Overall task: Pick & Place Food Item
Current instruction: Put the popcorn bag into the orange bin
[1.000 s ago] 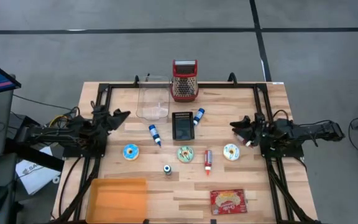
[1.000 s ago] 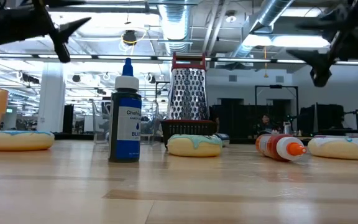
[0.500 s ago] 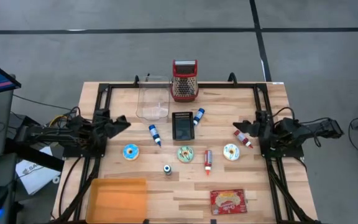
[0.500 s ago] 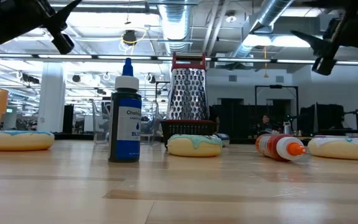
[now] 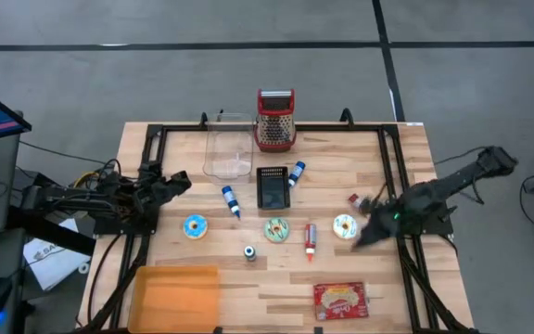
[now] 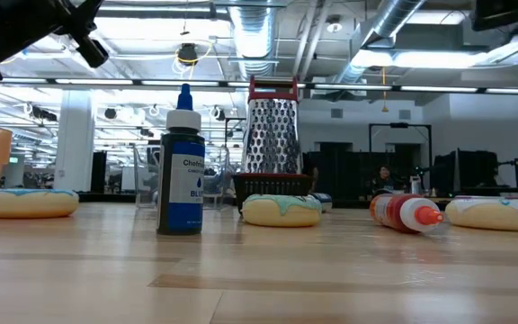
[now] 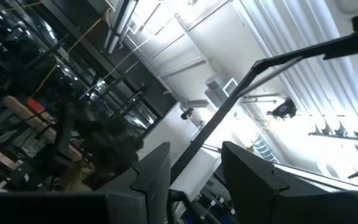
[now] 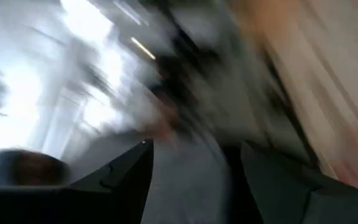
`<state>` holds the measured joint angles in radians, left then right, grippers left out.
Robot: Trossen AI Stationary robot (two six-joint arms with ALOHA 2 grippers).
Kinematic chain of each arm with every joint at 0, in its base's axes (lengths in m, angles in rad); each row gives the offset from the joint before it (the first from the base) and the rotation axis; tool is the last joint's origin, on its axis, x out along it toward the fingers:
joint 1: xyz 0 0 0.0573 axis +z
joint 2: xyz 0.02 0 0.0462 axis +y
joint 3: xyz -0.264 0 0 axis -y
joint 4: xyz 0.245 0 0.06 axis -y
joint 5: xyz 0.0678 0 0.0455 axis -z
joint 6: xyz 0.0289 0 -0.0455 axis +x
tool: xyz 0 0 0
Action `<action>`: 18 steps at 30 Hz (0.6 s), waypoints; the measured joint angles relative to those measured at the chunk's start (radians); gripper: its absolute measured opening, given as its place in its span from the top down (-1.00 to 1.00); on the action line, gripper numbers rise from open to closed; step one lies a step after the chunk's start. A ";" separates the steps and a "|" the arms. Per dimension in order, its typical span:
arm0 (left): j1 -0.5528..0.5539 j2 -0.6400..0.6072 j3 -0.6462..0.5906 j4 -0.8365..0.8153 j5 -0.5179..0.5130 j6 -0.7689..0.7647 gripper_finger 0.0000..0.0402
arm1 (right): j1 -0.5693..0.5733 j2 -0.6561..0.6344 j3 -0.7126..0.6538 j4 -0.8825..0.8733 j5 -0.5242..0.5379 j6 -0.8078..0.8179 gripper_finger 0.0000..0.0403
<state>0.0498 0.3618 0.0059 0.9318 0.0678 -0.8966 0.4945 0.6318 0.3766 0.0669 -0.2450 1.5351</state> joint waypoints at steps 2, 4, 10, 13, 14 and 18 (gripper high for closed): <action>0.000 0.000 0.000 0.000 -0.007 -0.002 0.30 | 0.031 0.137 0.083 -0.136 -0.150 0.006 -0.16; 0.000 0.000 0.000 0.000 -0.008 -0.003 0.30 | 0.057 0.257 0.142 -0.239 -0.229 -0.028 -0.16; 0.000 0.001 0.000 -0.012 -0.016 -0.034 0.30 | 0.111 0.527 0.163 -0.195 -0.148 -0.117 -0.16; 0.000 0.001 0.000 -0.010 -0.021 -0.066 0.30 | 0.111 0.625 0.156 -0.173 -0.062 -0.098 -0.16; 0.000 0.000 0.000 -0.008 -0.025 -0.076 0.30 | 0.108 0.650 0.155 -0.173 -0.047 -0.095 -0.16; 0.000 0.006 0.000 -0.001 -0.039 -0.121 0.30 | 0.116 0.736 0.158 -0.199 -0.029 -0.120 -0.16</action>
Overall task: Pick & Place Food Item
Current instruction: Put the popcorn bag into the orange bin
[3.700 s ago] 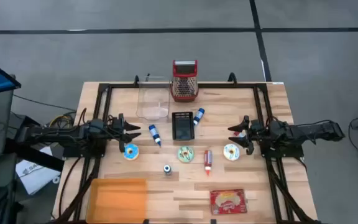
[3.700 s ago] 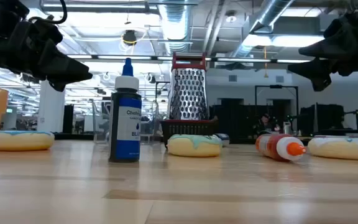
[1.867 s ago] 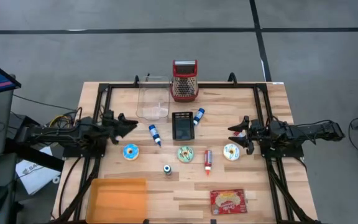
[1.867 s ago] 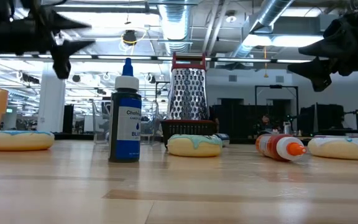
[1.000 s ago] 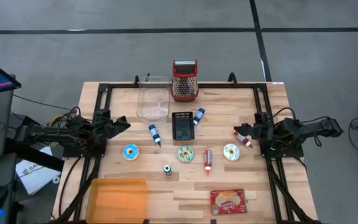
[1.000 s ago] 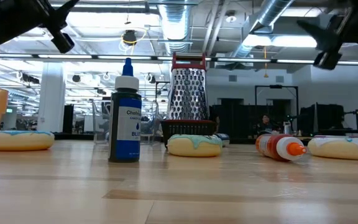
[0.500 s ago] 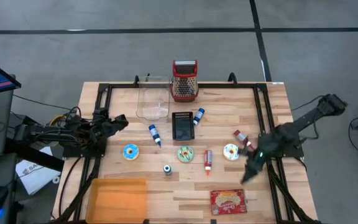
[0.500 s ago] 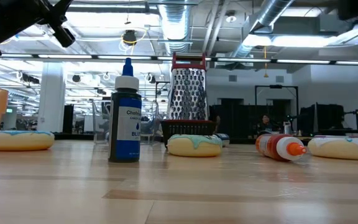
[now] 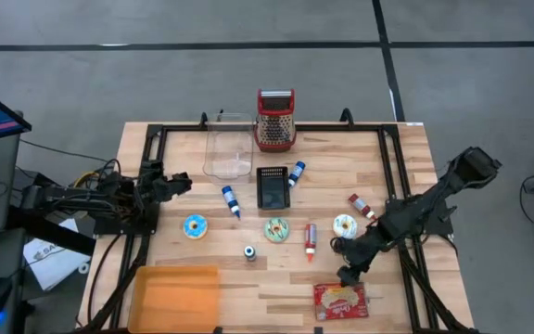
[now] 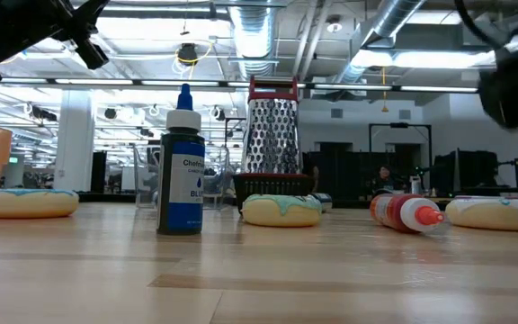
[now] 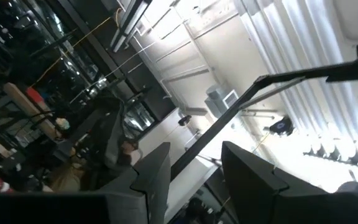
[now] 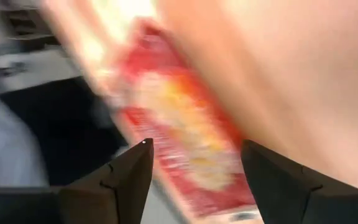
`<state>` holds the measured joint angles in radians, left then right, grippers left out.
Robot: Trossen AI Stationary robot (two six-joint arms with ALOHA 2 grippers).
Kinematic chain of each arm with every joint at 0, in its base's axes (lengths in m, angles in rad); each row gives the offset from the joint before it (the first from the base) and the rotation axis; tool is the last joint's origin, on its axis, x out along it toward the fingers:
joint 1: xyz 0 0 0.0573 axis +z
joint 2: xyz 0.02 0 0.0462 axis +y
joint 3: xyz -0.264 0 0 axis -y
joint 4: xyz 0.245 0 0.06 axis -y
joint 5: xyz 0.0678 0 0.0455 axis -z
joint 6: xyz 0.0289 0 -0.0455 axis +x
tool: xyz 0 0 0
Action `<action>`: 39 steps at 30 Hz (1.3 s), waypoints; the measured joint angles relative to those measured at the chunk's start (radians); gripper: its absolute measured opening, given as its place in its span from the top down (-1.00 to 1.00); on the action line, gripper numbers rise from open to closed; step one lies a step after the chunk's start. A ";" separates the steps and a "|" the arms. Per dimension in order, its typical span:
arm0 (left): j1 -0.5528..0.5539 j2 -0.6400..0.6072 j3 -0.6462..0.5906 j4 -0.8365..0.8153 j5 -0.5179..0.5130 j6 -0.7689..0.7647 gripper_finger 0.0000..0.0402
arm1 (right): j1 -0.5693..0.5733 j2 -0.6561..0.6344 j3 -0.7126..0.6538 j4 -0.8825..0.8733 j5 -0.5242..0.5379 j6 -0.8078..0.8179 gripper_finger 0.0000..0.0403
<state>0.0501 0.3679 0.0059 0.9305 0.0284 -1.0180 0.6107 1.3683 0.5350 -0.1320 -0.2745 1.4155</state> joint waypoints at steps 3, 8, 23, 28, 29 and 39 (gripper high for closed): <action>0.000 0.006 0.000 0.009 -0.003 -0.033 0.30 | 0.008 0.044 0.000 -0.011 -0.001 -0.040 -0.16; 0.000 0.006 0.003 0.013 -0.003 -0.061 0.30 | 0.043 0.090 0.003 0.000 0.016 -0.066 -0.16; 0.000 0.006 0.028 0.013 0.009 -0.059 0.30 | 0.121 0.169 0.004 0.146 0.020 0.010 -0.16; 0.000 0.006 0.029 0.013 0.010 -0.057 0.30 | 0.121 0.194 0.005 0.152 0.018 0.008 0.01; 0.000 0.006 0.029 0.013 0.010 -0.057 0.30 | 0.121 0.199 0.005 0.152 0.017 0.006 0.07; 0.000 0.006 0.030 0.013 0.010 -0.040 0.30 | 0.089 0.210 0.003 0.107 0.034 -0.096 0.93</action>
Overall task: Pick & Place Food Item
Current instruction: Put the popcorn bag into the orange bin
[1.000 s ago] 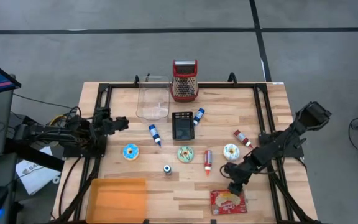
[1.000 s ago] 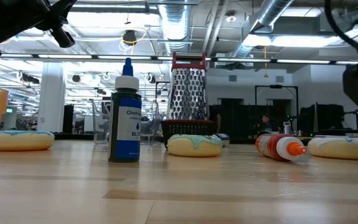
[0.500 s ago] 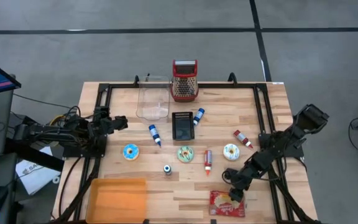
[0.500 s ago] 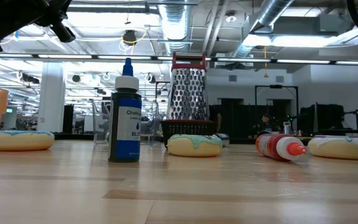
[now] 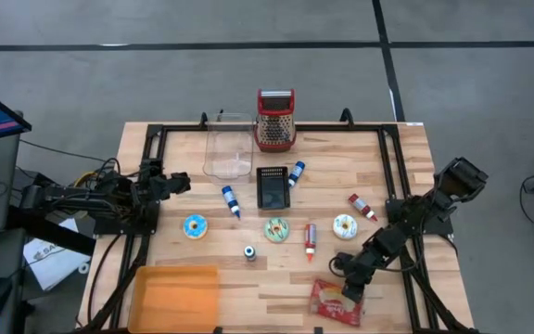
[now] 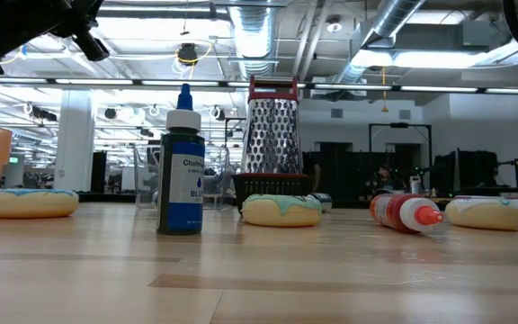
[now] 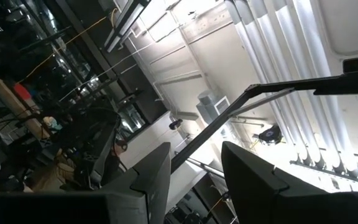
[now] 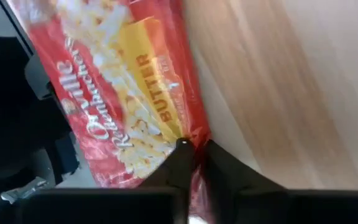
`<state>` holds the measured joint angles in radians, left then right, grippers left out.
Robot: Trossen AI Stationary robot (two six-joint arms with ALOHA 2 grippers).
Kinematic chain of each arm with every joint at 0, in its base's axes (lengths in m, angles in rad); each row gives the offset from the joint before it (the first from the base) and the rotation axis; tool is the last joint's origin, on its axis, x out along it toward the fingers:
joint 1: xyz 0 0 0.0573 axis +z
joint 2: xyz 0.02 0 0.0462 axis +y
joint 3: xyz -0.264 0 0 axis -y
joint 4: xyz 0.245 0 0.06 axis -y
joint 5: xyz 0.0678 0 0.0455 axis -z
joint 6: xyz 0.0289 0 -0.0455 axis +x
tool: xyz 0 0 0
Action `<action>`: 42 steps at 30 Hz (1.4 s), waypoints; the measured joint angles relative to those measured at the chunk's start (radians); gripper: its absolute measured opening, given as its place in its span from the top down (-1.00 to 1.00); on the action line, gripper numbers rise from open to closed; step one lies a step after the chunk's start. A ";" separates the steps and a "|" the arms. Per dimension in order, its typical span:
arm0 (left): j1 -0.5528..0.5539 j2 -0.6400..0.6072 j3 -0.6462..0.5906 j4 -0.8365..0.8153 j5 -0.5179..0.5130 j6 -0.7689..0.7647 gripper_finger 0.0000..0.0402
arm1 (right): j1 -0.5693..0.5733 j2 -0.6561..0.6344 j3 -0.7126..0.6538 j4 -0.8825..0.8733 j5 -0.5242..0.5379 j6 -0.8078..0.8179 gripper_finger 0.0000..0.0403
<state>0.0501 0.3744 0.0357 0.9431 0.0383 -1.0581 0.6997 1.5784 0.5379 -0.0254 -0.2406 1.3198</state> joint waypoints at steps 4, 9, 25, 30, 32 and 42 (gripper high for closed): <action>0.000 0.000 0.000 0.000 0.003 -0.001 0.30 | -0.014 -0.011 -0.001 0.006 -0.001 -0.026 0.97; -0.001 0.000 0.002 0.000 0.029 -0.030 0.30 | -0.007 -0.097 0.054 -0.099 0.005 -0.056 0.99; -0.104 0.348 0.437 -0.346 0.022 0.378 0.30 | -0.312 -0.214 0.864 -0.856 0.279 -0.638 1.00; -0.103 0.543 0.607 -0.526 0.014 0.525 0.28 | -0.492 -0.170 1.005 -0.874 0.302 -0.805 1.00; -0.097 0.582 0.635 -0.529 0.022 0.528 0.23 | -0.527 -0.175 1.029 -0.879 0.303 -0.833 1.00; -0.093 0.613 0.647 -0.523 -0.033 0.522 -0.48 | -0.544 -0.207 1.037 -0.897 0.293 -0.886 1.00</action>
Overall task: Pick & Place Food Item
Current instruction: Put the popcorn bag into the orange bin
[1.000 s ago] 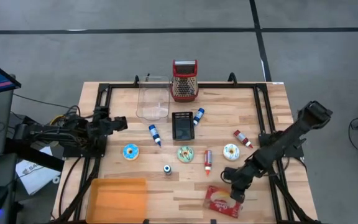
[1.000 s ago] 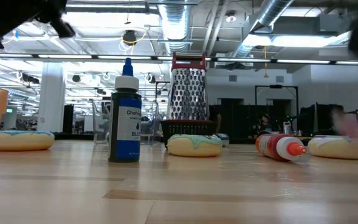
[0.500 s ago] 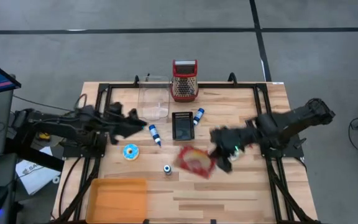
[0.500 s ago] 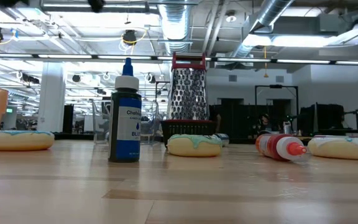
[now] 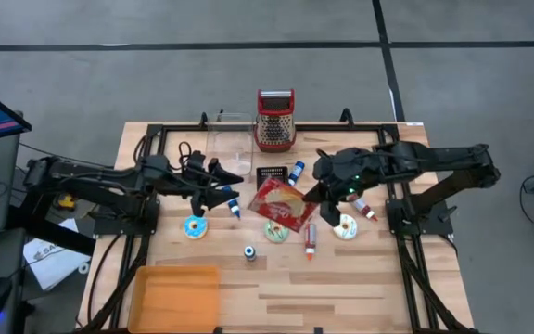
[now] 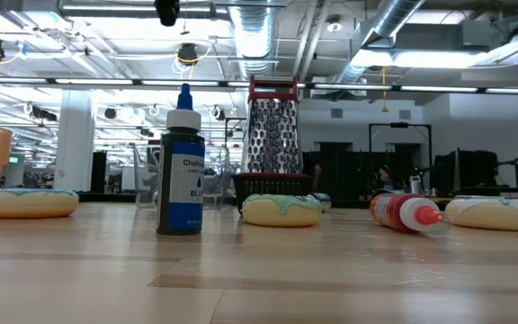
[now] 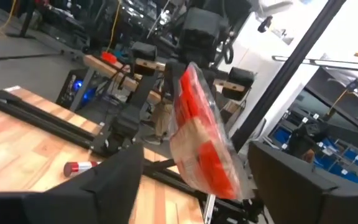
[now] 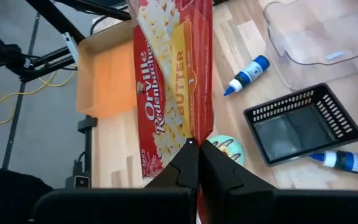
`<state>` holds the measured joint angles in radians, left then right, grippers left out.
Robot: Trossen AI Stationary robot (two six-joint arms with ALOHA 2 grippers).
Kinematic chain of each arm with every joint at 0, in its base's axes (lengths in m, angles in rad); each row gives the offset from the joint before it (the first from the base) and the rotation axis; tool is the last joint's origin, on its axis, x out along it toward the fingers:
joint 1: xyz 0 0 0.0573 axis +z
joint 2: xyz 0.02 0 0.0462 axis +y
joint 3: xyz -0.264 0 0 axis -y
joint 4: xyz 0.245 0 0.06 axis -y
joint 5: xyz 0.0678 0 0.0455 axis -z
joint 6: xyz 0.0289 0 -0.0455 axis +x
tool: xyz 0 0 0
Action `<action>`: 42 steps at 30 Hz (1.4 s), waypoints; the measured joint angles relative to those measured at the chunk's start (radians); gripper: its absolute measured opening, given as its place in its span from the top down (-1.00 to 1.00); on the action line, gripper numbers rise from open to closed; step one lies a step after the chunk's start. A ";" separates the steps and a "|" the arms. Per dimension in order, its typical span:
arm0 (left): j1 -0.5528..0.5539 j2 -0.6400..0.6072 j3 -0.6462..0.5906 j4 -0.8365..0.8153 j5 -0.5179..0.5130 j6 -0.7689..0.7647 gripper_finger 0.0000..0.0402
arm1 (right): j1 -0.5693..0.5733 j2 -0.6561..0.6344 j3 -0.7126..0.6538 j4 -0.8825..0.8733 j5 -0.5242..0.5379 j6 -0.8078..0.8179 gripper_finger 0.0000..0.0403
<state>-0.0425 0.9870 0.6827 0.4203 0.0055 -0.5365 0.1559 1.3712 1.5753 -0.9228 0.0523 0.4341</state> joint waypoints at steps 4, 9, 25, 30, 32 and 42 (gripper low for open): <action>0.000 0.043 0.000 0.055 0.003 -0.027 -0.56 | -0.010 0.022 0.000 0.020 -0.001 -0.024 1.00; -0.011 0.115 0.000 0.141 0.010 -0.058 -0.52 | -0.036 0.049 0.000 0.075 0.001 -0.049 1.00; 0.008 0.210 0.022 0.170 -0.141 -0.108 -0.14 | -0.088 0.055 0.000 0.100 -0.002 -0.105 1.00; 0.011 0.193 0.022 0.168 -0.148 -0.113 0.41 | -0.086 0.055 0.000 0.100 -0.003 -0.105 1.00; 0.010 0.191 0.023 0.174 -0.144 -0.113 0.68 | -0.086 0.055 0.000 0.107 -0.033 -0.106 0.99; 0.010 0.178 0.023 0.158 -0.126 -0.103 0.97 | -0.080 0.055 0.000 0.164 -0.079 -0.091 0.39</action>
<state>-0.0322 1.1651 0.7059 0.5779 -0.1201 -0.6394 0.0761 1.4258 1.5753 -0.7587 -0.0269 0.3428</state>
